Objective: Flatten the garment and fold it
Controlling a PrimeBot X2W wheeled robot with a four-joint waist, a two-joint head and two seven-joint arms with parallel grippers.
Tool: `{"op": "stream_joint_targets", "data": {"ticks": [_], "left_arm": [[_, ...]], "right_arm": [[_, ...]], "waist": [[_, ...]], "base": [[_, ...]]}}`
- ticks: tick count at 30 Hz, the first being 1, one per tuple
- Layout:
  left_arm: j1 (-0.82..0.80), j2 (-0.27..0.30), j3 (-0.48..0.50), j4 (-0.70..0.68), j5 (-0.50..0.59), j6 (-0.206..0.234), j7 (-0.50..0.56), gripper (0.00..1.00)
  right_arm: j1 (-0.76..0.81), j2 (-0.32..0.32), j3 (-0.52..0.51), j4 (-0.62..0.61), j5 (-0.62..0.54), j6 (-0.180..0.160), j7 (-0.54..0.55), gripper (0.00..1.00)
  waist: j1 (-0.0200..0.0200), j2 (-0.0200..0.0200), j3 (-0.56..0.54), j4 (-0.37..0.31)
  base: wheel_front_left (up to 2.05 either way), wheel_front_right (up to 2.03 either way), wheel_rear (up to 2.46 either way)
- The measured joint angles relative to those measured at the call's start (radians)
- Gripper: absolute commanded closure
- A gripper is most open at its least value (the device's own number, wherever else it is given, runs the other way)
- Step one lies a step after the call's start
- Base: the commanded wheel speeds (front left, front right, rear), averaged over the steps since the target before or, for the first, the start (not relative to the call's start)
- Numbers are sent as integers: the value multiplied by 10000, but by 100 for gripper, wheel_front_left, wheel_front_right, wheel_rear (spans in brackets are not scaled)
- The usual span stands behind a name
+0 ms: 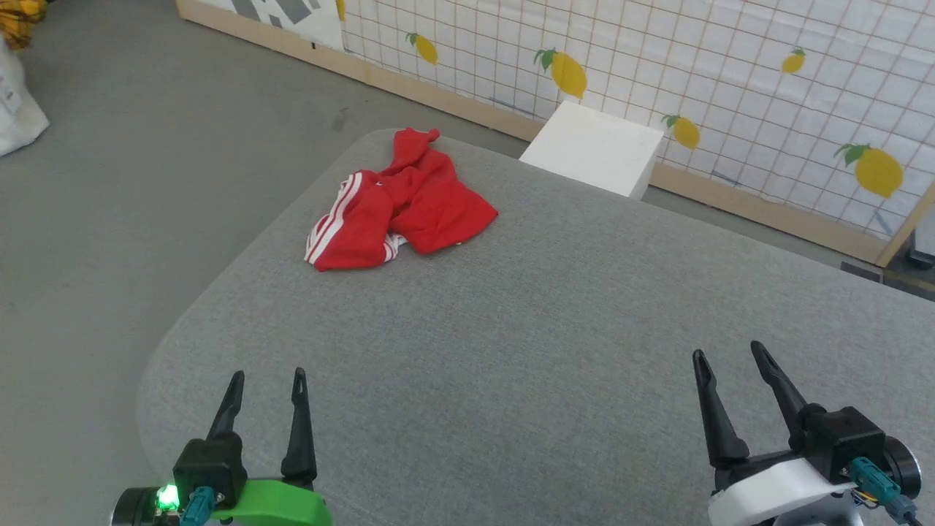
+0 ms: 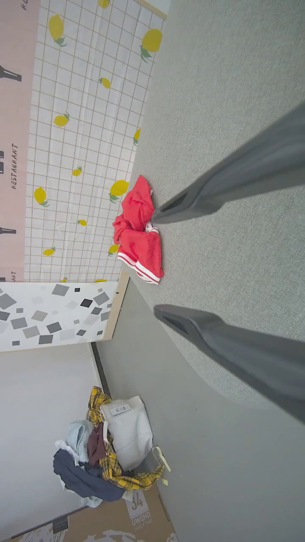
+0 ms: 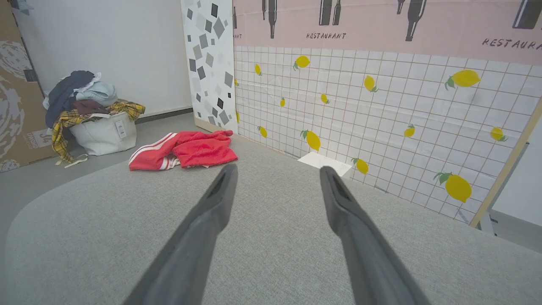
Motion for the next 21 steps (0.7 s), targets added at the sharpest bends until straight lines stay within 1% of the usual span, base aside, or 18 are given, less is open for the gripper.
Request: {"op": "stream_joint_targets", "data": {"ticks": [21], "left_arm": [[249, -2, -157, -130, -341, 113, -435, 0]], "right_arm": [[200, 4, -10, 25, 58, 0, -443, 0]], "waist": [[0, 0, -38, 946]], "base": [[0, 0, 0]]}}
